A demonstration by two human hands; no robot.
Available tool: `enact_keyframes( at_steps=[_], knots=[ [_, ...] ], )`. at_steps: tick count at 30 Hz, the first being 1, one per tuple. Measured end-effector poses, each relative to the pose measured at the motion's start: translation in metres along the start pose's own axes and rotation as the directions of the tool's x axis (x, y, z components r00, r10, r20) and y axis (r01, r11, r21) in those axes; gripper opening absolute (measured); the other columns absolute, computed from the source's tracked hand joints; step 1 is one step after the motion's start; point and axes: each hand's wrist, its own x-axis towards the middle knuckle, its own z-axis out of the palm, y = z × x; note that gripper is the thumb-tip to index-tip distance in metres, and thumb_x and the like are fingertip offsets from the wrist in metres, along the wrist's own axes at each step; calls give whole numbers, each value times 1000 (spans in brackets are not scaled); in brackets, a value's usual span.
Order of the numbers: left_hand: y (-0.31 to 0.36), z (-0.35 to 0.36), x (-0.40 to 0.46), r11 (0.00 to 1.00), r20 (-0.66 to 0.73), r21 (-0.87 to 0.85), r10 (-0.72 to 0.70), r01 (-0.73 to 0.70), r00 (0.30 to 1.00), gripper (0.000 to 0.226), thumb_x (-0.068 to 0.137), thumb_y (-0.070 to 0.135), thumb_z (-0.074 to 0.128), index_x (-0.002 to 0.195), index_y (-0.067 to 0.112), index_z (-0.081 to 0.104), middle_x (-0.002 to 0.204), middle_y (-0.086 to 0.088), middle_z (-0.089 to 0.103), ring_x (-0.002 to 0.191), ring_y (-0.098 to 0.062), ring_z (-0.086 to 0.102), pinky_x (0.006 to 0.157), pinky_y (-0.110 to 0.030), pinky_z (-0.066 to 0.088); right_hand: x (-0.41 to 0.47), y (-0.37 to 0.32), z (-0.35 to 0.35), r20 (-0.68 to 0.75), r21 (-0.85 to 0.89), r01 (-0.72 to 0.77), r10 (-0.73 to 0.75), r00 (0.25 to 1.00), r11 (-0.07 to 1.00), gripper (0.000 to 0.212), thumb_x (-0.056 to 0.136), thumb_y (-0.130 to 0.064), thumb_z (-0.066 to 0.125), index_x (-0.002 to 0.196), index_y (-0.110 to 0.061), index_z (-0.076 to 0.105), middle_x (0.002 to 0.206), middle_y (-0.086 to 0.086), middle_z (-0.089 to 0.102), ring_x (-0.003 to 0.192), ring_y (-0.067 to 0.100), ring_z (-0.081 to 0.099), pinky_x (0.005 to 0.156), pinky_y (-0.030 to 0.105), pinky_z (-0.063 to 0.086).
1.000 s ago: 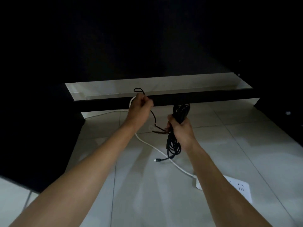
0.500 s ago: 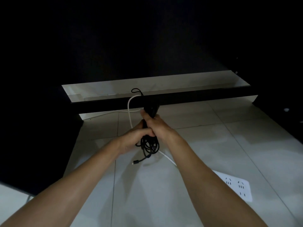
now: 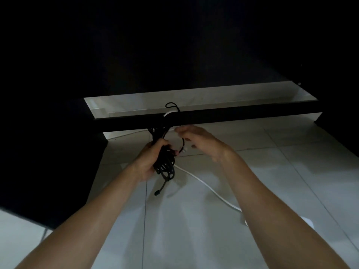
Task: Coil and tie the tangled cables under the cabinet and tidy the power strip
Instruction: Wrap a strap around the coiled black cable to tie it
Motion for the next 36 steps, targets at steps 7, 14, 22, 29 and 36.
enact_keyframes(
  at_steps=[7,14,22,29,36],
  knots=[
    [-6,-6,-1,995,-68,-98,9,-15,998,22,93,12,55,71,11,53,61,-2,69,75,-17,70,58,-26,52,19,41,17,-164,-31,-32,26,986,999,34,93,-2,49,119,-18,64,82,1,63,78,16,57,59,19,41],
    [-16,-6,-5,991,-65,-86,97,-102,993,21,91,7,59,71,11,62,68,-2,65,77,-18,65,73,-30,51,28,50,33,-277,298,-126,212,937,946,11,91,-6,65,86,-13,58,83,13,68,49,7,62,48,17,44],
    [-20,-10,-6,984,-109,26,179,-177,978,7,91,12,63,86,16,64,79,-3,66,75,-17,63,72,-30,51,9,46,36,151,586,-361,339,928,726,11,94,-18,63,89,-10,70,91,4,76,42,6,42,46,20,36],
    [-17,-9,-13,939,-149,230,294,-256,944,31,91,17,62,120,27,66,107,-6,73,99,-20,68,87,-31,54,2,37,40,242,459,-416,339,909,785,10,92,-29,65,95,-20,69,83,-7,71,44,6,39,55,24,33],
    [-14,2,-15,913,-125,280,340,-296,932,17,89,22,68,103,32,67,93,11,71,94,-9,68,73,-15,51,-5,17,29,98,527,-336,337,936,781,9,90,-22,66,85,-16,68,64,-4,63,47,7,36,52,21,30]
  ],
)
